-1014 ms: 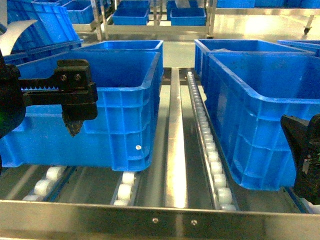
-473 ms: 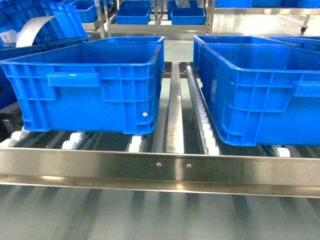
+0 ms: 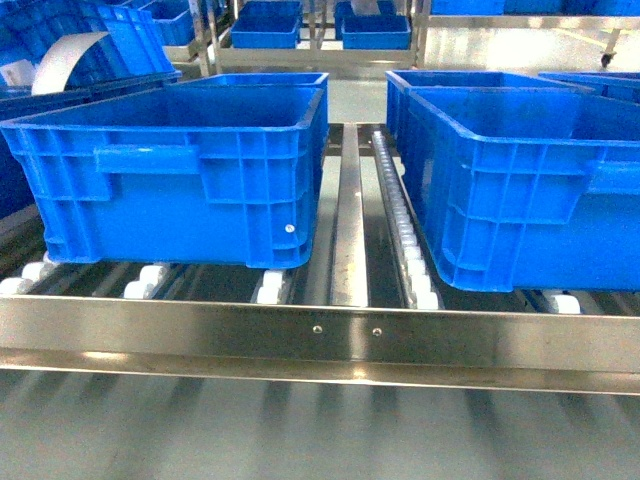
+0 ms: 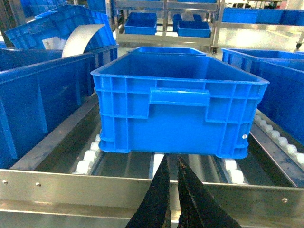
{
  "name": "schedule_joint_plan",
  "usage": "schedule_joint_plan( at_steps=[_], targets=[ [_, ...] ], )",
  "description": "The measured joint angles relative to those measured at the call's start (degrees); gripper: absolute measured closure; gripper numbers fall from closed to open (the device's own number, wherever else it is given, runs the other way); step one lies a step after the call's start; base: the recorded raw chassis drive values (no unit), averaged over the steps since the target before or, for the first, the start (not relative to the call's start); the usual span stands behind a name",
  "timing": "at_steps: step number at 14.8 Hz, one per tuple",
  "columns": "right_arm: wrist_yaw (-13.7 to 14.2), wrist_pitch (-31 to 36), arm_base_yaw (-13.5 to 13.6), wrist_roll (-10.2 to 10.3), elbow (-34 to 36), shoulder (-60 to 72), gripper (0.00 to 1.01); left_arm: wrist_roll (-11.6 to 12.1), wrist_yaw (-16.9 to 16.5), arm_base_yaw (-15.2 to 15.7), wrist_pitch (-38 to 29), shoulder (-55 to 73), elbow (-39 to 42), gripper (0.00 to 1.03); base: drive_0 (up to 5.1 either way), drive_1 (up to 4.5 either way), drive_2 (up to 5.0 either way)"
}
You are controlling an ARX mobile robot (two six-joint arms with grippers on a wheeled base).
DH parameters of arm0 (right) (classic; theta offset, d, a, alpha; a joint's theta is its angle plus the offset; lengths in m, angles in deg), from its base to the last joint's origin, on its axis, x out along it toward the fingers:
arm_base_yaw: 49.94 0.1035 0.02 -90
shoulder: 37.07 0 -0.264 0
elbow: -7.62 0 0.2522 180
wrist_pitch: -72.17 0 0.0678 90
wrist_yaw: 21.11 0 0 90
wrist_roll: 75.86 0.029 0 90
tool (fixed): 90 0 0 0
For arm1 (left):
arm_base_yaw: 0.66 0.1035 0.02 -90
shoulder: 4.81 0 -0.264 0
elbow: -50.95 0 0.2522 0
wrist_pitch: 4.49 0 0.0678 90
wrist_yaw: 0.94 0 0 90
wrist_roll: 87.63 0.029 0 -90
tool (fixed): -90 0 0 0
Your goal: Sort blue parts and orange caps into right shelf containers
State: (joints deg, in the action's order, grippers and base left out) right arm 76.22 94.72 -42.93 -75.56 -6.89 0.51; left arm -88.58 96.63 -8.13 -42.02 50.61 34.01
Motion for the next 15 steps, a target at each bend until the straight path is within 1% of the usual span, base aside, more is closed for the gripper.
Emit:
schedule_joint_plan(
  at_steps=[1,2,3,4,6,9,15],
  targets=[
    [-0.87,-2.49,-0.81,0.00,0.02,-3.02,0.99,0.00,-0.79,0.79,2.58,-3.23,0.79,1.01,0.0,0.00,0.0],
    [-4.92,-5.60,-3.58,-0.02,0.07,-6.19,0.99,0.00,-1.66,1.73,5.40,-6.86,1.22,1.01,0.0,0.00,0.0],
    [-6.36,-8.22,-7.41,-0.07,0.09,-9.07,0.99,0.00,-3.76,3.48,8.59,-10.69,1.75,1.01,0.0,0.00,0.0],
    [-7.30,-11.04,-7.15,-0.09,0.09,-12.28,0.99,0.04,-6.84,7.63,12.20,-14.93,2.47,1.01,0.0,0.00,0.0],
    [-7.37,-14.99,-7.02,-0.09,0.09,-16.15,0.99,0.04,-7.45,7.43,17.46,-20.74,2.54,1.01,0.0,0.00,0.0],
    [-7.37,-19.76,-7.02,-0.09,0.09,-20.98,0.99,0.07,-7.52,7.45,24.74,-28.63,2.54,1.01,0.0,0.00,0.0],
    [-7.37,-26.73,-7.02,-0.09,0.09,-27.98,0.99,0.09,-7.52,7.45,35.36,-39.63,2.56,1.01,0.0,0.00,0.0]
  ],
)
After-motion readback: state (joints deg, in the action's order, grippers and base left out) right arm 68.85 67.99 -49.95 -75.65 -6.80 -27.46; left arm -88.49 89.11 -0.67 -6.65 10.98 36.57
